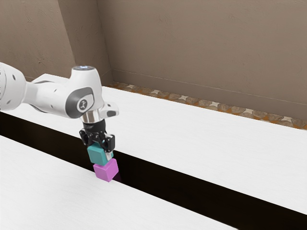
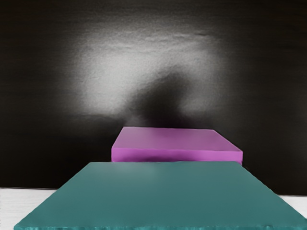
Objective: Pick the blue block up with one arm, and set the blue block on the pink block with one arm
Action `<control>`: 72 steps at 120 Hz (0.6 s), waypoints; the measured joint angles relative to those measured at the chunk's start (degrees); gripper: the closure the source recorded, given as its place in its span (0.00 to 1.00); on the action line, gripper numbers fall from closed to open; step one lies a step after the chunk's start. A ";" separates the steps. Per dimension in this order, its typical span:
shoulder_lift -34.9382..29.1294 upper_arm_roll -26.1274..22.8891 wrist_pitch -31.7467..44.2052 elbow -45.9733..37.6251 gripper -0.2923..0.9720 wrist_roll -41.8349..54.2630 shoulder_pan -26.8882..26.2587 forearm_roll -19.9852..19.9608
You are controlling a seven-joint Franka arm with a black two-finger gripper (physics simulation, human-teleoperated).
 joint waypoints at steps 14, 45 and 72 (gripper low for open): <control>0.86 0.01 0.32 0.01 0.54 0.70 -0.01 0.01; 2.38 0.03 1.13 1.30 0.47 1.95 -0.12 -0.03; 0.61 0.06 1.33 1.70 0.32 3.22 -0.05 -0.73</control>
